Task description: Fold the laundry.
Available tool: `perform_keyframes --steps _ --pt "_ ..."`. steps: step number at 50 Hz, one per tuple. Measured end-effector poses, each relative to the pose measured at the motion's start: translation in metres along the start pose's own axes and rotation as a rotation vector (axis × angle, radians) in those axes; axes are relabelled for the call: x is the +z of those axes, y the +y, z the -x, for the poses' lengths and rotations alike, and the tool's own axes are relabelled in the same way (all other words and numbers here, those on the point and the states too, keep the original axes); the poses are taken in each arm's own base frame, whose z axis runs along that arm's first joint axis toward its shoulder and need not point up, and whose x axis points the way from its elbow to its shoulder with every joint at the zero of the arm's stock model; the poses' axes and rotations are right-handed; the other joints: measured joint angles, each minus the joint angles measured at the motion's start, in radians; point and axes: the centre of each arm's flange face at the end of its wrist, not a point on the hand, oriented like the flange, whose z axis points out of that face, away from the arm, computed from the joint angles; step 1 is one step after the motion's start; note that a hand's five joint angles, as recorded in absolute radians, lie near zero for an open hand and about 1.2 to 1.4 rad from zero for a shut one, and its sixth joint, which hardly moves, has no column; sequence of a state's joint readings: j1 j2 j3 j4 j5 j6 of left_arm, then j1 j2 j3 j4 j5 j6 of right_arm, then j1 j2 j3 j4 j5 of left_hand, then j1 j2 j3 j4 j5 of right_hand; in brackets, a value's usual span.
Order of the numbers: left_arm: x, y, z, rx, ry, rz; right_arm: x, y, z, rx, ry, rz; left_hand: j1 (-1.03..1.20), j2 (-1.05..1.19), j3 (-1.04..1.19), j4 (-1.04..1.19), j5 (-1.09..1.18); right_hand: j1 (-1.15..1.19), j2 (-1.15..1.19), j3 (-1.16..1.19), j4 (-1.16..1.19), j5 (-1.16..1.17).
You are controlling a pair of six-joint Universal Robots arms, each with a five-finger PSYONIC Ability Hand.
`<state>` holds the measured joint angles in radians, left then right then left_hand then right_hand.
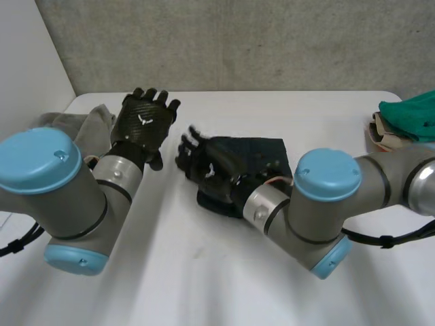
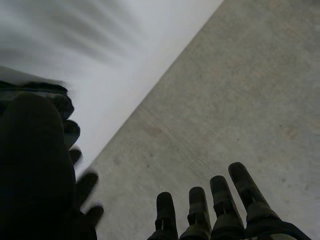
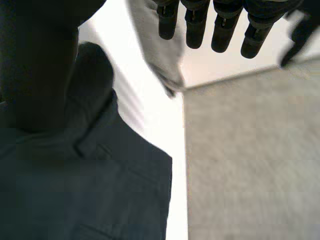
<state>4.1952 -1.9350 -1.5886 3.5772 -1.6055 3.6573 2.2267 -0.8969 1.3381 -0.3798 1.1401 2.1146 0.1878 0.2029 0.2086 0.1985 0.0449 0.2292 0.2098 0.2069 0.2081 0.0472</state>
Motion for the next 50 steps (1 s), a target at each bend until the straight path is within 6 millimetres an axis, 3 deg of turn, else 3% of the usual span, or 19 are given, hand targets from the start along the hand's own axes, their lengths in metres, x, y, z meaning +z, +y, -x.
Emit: perform_keyframes --steps 3,7,9,10,11,14,18,25,33,38,44,50 --pt "0.005 -0.007 0.003 -0.004 -0.012 -0.025 -0.005 -0.004 -0.022 0.136 0.068 0.023 0.0 0.0 0.0 0.0 0.0 0.0 0.0 0.0 0.0 -0.001" --pt "0.016 -0.025 0.007 -0.039 -0.031 -0.088 -0.02 -0.008 -0.07 0.487 0.208 0.029 0.0 0.0 0.0 0.0 0.0 0.0 0.0 0.0 0.0 -0.003" --pt "0.024 -0.038 0.005 -0.092 -0.024 -0.135 -0.034 0.004 -0.098 0.721 0.287 0.043 0.0 0.0 0.0 0.0 0.0 0.0 0.0 0.0 0.0 -0.003" --pt "0.024 -0.038 0.005 -0.092 -0.024 -0.135 -0.034 0.004 -0.098 0.721 0.287 0.043 0.0 0.0 0.0 0.0 0.0 0.0 0.0 0.0 0.0 -0.003" --pt "0.029 -0.044 0.0 -0.133 -0.004 -0.161 -0.043 0.017 -0.113 0.844 0.33 0.065 0.0 0.0 0.0 0.0 0.0 0.0 0.0 0.0 0.0 -0.003" --pt "0.035 -0.049 -0.015 -0.184 0.055 -0.183 -0.05 0.037 -0.123 0.954 0.365 0.124 0.0 0.0 0.0 0.0 0.0 0.0 0.0 0.0 0.0 -0.003" --pt "0.044 -0.046 -0.043 -0.225 0.149 -0.172 -0.052 0.063 -0.123 1.035 0.37 0.223 -0.008 -0.011 -0.013 -0.012 0.0 0.0 0.0 0.0 0.0 -0.003" --pt "0.058 -0.008 -0.089 -0.231 0.275 -0.018 -0.042 0.104 -0.099 1.124 0.294 0.399 -0.008 -0.012 -0.014 -0.012 0.0 0.0 0.0 0.0 0.0 -0.003" --pt "0.057 0.034 -0.104 -0.189 0.306 0.18 -0.032 0.129 -0.068 1.142 0.21 0.495 -0.008 -0.012 -0.014 -0.012 0.0 0.0 0.0 0.0 0.0 -0.003" --pt "0.051 0.052 -0.106 -0.096 0.307 0.27 -0.026 0.142 -0.049 1.051 0.17 0.549 -0.008 -0.012 -0.014 -0.012 0.0 0.0 -0.002 0.0 0.0 -0.003" --pt "0.046 0.052 -0.102 0.006 0.305 0.3 -0.027 0.144 -0.054 0.902 0.19 0.589 -0.011 -0.026 -0.014 -0.012 0.0 0.0 -0.008 -0.006 0.0 -0.003" --pt "0.044 0.012 -0.083 -0.008 0.267 0.215 -0.037 0.116 -0.094 0.769 0.271 0.537 -0.011 -0.026 -0.014 -0.012 -0.001 0.0 -0.008 -0.006 0.0 -0.005"
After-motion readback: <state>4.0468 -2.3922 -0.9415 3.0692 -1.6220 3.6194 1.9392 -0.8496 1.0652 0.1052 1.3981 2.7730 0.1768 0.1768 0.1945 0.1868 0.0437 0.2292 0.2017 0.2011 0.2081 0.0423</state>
